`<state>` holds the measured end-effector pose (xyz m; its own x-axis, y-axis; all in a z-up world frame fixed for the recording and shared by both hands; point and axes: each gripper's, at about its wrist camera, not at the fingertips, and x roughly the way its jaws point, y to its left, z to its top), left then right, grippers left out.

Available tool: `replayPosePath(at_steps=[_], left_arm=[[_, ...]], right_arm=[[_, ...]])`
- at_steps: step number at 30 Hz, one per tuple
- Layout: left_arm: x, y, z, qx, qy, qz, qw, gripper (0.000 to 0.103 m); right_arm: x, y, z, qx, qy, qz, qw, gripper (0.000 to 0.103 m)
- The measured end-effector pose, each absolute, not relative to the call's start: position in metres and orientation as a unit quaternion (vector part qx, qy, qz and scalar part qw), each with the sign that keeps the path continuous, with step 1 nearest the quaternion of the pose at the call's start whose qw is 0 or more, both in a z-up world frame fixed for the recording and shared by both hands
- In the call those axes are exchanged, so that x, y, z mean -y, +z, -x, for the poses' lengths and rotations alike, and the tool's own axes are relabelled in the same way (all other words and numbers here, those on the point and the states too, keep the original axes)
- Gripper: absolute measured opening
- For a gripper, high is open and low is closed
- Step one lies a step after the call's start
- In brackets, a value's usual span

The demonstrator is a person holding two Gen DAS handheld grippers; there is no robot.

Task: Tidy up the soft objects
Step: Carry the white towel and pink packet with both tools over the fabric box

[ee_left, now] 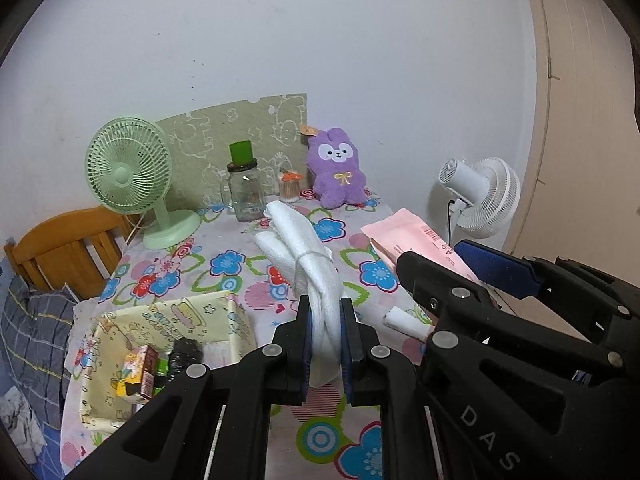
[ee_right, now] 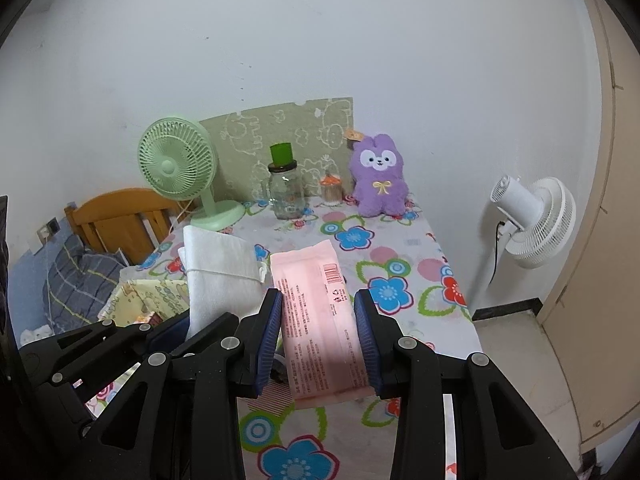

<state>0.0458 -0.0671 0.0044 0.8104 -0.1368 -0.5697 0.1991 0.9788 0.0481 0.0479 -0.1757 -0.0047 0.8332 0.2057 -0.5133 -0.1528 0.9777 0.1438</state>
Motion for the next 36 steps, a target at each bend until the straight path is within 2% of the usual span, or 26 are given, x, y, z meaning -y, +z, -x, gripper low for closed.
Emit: replayPosePath(at_steps=[36], left_arm=[[-0.054, -0.003, -0.061, -0.305, -0.030, -0.029, 0.951, 0.010]], right_arm=[[0.054, -0.007, -0.079, -0.290, 0.165, -0.026, 0.942, 0.040]])
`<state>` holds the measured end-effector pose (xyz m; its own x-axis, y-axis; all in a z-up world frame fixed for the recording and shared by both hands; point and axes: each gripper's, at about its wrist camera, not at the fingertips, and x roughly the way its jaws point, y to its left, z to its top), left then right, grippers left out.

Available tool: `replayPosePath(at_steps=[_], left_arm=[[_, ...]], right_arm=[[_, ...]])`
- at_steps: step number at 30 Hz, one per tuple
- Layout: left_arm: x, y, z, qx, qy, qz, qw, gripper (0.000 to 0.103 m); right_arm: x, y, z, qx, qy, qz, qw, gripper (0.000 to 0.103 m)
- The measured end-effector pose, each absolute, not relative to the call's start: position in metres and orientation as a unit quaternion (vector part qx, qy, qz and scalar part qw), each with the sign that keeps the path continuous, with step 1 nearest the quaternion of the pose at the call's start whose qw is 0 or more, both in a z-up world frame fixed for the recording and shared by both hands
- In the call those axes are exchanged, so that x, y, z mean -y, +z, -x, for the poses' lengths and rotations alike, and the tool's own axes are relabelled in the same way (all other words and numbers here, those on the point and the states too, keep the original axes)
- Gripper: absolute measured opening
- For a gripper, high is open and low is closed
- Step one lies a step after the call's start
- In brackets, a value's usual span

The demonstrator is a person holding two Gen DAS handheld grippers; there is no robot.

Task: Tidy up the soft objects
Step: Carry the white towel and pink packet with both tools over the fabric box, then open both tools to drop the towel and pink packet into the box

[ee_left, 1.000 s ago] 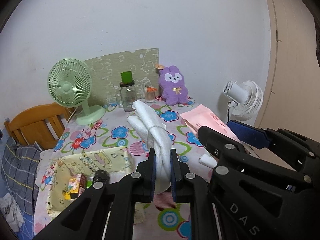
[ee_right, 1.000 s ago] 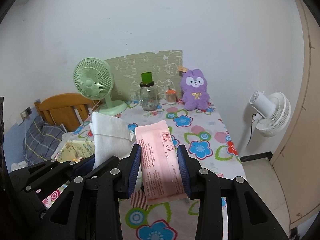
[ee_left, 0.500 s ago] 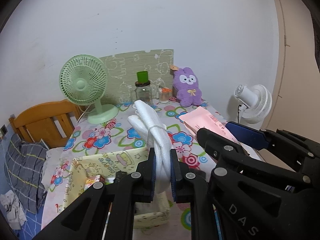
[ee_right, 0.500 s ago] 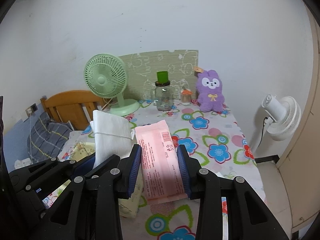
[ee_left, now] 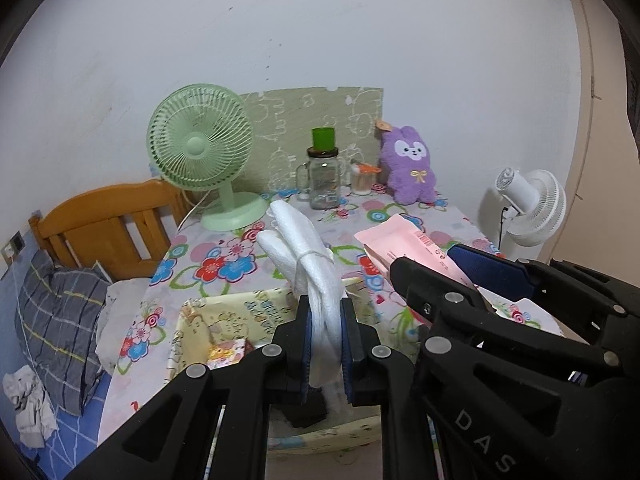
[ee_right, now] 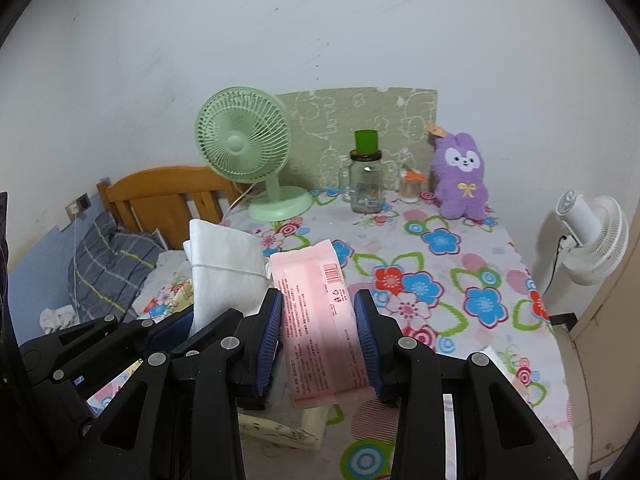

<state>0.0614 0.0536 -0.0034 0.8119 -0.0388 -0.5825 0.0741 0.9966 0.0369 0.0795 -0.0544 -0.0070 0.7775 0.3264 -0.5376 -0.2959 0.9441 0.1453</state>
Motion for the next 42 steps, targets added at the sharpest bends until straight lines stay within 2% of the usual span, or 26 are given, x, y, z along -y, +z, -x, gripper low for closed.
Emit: replayPosePath(at_steps=[13, 23, 25, 27, 28, 32, 36, 39, 40, 41, 42], left_arm=[[-0.089, -0.027, -0.071, -0.333, -0.007, -0.023, 0.943, 0.011], [-0.106, -0.052, -0.079, -0.367, 0.008, -0.019, 0.930, 0.016], [-0.109, -0.059, -0.081, -0.379, 0.011, -0.016, 0.925, 0.020], [-0.112, -0.064, -0.082, -0.387, 0.016, -0.014, 0.922, 0.037], [-0.113, -0.065, -0.082, -0.388, 0.020, -0.013, 0.921, 0.039], [-0.118, -0.068, -0.082, -0.391, 0.025, -0.010, 0.920, 0.058], [-0.121, -0.068, -0.083, -0.391, 0.027, -0.008, 0.920, 0.067], [-0.121, -0.068, -0.084, -0.392, 0.027, -0.008, 0.919, 0.070], [-0.120, -0.068, -0.084, -0.393, 0.026, -0.008, 0.919, 0.070], [-0.120, -0.067, -0.084, -0.392, 0.025, -0.008, 0.920, 0.072], [-0.119, -0.066, -0.083, -0.391, 0.024, -0.008, 0.920, 0.074]], right_arm=[[0.012, -0.029, -0.093, -0.316, 0.197, -0.022, 0.928, 0.040], [-0.009, -0.049, -0.105, -0.342, 0.211, -0.018, 0.915, 0.040], [-0.011, -0.054, -0.107, -0.349, 0.213, -0.016, 0.913, 0.040], [-0.015, -0.059, -0.109, -0.355, 0.215, -0.012, 0.910, 0.040], [-0.016, -0.061, -0.110, -0.358, 0.215, -0.010, 0.909, 0.040], [-0.023, -0.069, -0.114, -0.368, 0.222, -0.006, 0.903, 0.040], [-0.029, -0.074, -0.117, -0.375, 0.229, -0.002, 0.898, 0.041], [-0.030, -0.075, -0.119, -0.375, 0.231, -0.001, 0.898, 0.043], [-0.030, -0.075, -0.118, -0.376, 0.230, 0.000, 0.898, 0.047], [-0.030, -0.075, -0.118, -0.376, 0.230, 0.001, 0.898, 0.058], [-0.029, -0.075, -0.118, -0.375, 0.229, 0.002, 0.898, 0.064]])
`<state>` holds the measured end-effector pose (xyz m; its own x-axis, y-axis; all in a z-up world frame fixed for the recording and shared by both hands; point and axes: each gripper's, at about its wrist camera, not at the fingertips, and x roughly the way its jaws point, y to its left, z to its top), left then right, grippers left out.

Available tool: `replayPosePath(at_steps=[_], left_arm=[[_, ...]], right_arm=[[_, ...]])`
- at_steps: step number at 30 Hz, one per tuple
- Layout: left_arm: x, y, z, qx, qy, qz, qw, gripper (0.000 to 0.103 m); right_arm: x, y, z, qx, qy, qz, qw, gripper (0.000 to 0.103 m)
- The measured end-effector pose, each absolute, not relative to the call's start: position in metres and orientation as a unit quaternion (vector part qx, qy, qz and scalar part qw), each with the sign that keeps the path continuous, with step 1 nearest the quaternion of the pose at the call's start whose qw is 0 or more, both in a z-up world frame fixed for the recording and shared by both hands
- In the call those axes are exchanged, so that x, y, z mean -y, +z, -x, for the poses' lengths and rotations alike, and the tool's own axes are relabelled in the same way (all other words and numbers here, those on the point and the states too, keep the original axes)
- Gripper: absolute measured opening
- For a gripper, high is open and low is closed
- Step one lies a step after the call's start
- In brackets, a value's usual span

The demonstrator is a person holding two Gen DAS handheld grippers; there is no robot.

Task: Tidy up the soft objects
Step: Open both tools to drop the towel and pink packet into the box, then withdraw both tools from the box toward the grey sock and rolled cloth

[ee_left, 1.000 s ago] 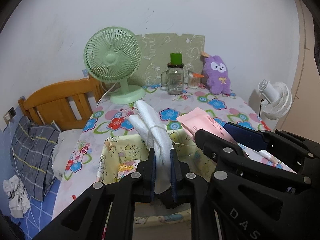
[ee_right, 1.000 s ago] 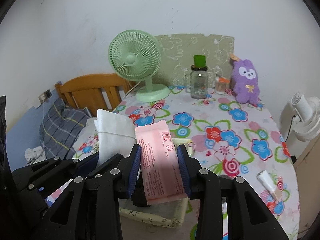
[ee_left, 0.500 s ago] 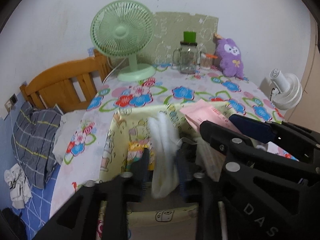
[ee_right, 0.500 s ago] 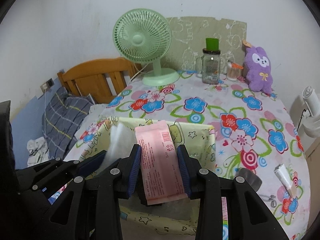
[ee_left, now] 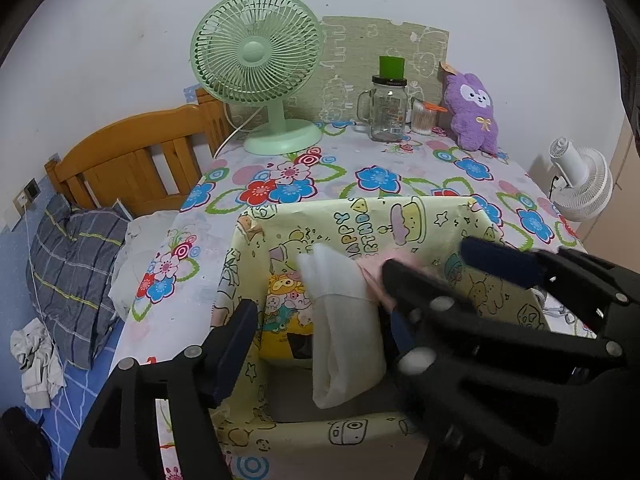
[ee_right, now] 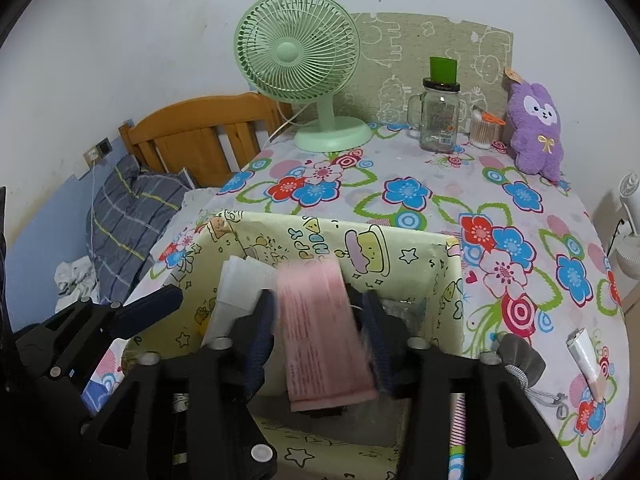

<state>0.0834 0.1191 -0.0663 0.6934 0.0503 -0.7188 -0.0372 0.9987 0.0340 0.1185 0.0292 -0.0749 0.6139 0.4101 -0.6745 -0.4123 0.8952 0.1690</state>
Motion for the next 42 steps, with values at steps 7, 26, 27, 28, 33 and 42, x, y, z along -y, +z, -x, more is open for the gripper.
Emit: replayPosePath(at_steps=[7, 26, 27, 28, 33, 42], left_arm=[[-0.109, -0.056, -0.079, -0.377, 0.014, -0.006, 0.926, 0.086], [-0.072, -0.024, -0.061, -0.332, 0.007, -0.015, 0.943, 0.099], [-0.071, -0.023, -0.060, -0.331, 0.007, -0.015, 0.944, 0.099], [-0.068, -0.021, -0.059, -0.329, 0.006, -0.016, 0.944, 0.100], [-0.059, -0.015, -0.054, -0.319, 0.002, -0.018, 0.948, 0.101], [-0.039, -0.004, -0.045, -0.302, -0.010, -0.023, 0.953, 0.103]], right_arm=[[-0.017, -0.064, -0.112, -0.353, 0.216, 0.000, 0.910, 0.080], [0.027, -0.029, -0.087, -0.300, 0.186, -0.005, 0.936, 0.092], [0.030, -0.027, -0.085, -0.297, 0.184, -0.005, 0.937, 0.092], [0.032, -0.026, -0.085, -0.295, 0.182, -0.005, 0.938, 0.093], [0.043, -0.019, -0.078, -0.285, 0.171, -0.003, 0.943, 0.094], [0.066, -0.007, -0.066, -0.262, 0.147, -0.001, 0.954, 0.101]])
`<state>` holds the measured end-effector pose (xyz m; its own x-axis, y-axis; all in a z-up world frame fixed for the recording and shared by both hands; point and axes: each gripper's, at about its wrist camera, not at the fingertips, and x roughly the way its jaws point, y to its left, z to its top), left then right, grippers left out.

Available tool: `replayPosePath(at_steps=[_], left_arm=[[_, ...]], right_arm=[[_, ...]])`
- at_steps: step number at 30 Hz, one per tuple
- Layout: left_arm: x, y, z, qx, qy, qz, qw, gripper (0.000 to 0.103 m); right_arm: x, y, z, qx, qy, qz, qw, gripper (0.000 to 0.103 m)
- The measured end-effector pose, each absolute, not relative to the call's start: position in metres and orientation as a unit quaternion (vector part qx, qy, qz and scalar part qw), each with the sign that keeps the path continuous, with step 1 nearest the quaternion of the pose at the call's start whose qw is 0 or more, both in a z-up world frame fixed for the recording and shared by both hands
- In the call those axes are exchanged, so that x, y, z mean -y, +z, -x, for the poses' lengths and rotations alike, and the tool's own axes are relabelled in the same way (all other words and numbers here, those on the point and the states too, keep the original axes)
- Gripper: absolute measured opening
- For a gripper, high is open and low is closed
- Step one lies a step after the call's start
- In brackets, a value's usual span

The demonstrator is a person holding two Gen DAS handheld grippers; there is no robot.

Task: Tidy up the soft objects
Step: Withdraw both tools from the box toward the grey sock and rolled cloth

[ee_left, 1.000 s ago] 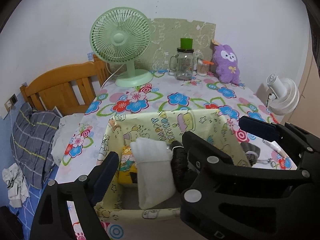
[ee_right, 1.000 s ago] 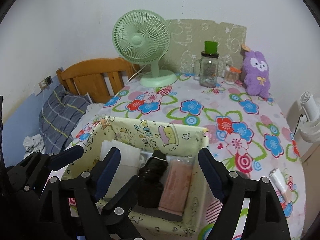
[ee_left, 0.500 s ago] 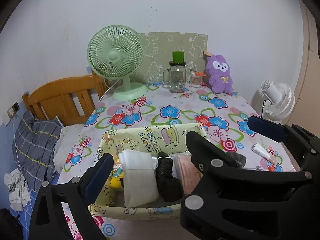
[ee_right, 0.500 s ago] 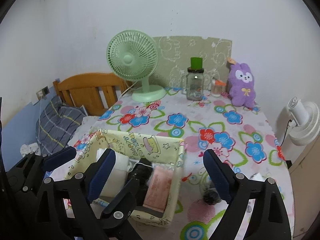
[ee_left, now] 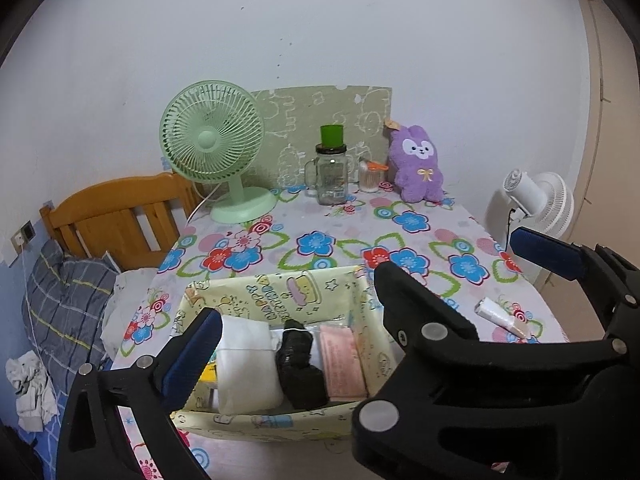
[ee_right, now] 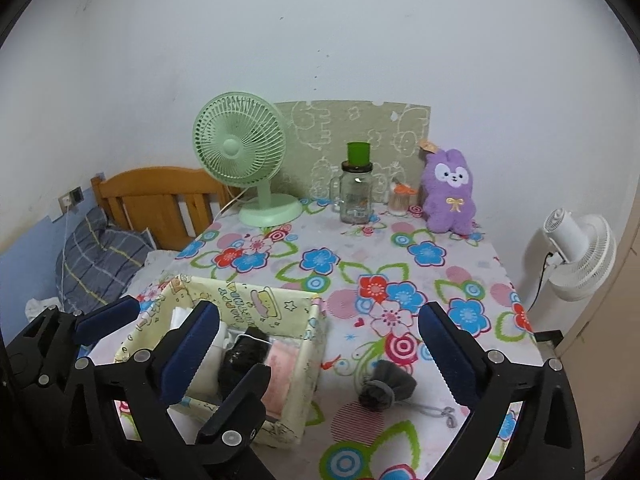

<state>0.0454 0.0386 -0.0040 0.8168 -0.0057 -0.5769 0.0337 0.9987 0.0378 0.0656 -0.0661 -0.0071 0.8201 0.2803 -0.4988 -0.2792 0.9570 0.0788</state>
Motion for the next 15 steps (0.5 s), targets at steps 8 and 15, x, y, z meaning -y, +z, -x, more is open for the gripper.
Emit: replayPosePath(at_steps=[8, 15], left_arm=[[-0.019, -0.001, -0.040, -0.292, -0.011, -0.025, 0.956, 0.103], [-0.001, 0.000, -0.037, -0.292, -0.025, -0.030, 0.956, 0.103]], right_arm=[[0.086, -0.004, -0.060, -0.258, 0.136, -0.005, 0.956, 0.102], [0.104, -0.004, -0.053, -0.255, 0.128, -0.006, 0.959, 0.102]])
